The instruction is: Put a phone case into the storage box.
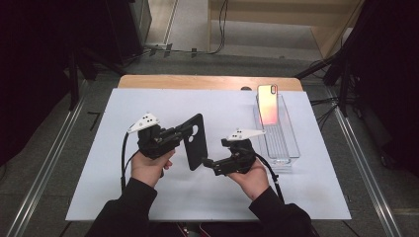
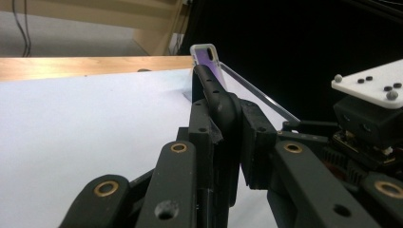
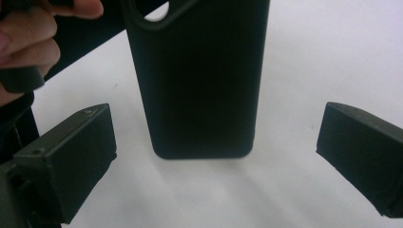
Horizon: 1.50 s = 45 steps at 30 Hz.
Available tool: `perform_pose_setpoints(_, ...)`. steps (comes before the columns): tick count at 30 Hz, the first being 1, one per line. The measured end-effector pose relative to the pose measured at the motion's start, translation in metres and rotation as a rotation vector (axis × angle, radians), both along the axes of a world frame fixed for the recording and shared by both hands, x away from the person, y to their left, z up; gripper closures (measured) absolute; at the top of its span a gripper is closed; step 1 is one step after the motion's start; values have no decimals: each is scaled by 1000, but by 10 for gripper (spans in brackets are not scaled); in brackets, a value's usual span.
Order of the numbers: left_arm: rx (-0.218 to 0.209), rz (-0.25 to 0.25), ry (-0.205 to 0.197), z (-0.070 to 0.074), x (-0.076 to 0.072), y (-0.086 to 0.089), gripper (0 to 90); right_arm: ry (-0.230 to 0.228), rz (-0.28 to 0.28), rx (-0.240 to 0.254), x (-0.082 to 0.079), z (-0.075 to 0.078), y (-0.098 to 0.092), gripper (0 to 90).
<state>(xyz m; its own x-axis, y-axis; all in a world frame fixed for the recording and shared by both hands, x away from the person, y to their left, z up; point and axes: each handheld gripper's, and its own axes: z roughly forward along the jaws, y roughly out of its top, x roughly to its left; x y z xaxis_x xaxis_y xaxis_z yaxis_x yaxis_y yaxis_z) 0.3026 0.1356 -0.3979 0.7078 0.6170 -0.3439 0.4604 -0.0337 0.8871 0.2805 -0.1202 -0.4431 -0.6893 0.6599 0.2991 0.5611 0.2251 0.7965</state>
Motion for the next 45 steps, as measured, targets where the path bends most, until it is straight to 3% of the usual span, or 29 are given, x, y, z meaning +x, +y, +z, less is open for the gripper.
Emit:
perform_pose_setpoints(6,5,-9,20,-1,-2,-5,781,-33,-9,11,0,6,0,0)
perform_pose_setpoints(17,0,-14,33,1,-12,-15,781,-36,-18,27,1,18,7,0)
perform_pose_setpoints(35,-8,-34,60,-4,-25,-28,779,-34,-46,5,5,16,20,0)
perform_pose_setpoints(38,-10,-36,61,-5,-26,-30,779,-48,-41,18,4,17,19,95)
perform_pose_setpoints(45,-26,-38,67,-4,-26,-29,776,-70,-48,9,1,19,18,116)
